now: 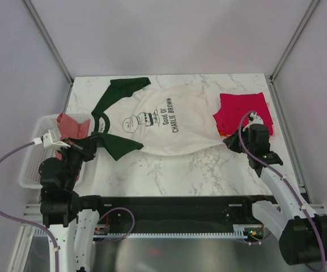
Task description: Fold and stack the t-shirts
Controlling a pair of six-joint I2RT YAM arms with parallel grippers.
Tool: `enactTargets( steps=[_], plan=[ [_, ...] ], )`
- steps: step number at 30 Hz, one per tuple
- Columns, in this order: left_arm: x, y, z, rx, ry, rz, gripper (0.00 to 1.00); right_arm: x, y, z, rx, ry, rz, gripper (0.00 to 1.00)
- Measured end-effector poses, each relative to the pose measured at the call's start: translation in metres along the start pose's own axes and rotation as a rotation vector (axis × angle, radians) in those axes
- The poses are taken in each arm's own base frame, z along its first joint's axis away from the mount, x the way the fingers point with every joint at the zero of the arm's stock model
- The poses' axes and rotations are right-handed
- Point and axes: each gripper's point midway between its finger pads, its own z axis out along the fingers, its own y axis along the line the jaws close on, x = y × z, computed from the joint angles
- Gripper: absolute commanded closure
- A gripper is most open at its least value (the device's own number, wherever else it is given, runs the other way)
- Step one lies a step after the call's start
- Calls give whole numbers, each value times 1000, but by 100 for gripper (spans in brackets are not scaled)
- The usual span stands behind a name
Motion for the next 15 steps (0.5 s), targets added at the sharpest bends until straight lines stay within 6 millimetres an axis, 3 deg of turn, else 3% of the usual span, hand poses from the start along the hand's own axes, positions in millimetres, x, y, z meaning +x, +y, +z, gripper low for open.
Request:
enactTargets(
  steps=[2,4,5,6,7,10,15],
  plan=[
    [9,5,-2,-7,17,-8,98,3,-1,-5,-1,-6,-1,98],
    [21,14,-2,-26,49,-18,98,7,-3,-7,3,-3,-1,87],
    [28,19,-1,-39,68,-25,98,8,-4,-8,5,2,-2,73],
    [33,23,-1,-51,84,-30,98,11,-5,-8,10,10,0,40],
    [38,27,0,-61,97,-35,98,12,-7,-8,17,14,1,33],
    [46,31,-1,-72,127,-48,98,12,-12,-7,39,14,-21,31],
    [50,27,-1,-53,150,-64,98,-6,-12,5,93,30,-47,42]
  ],
)
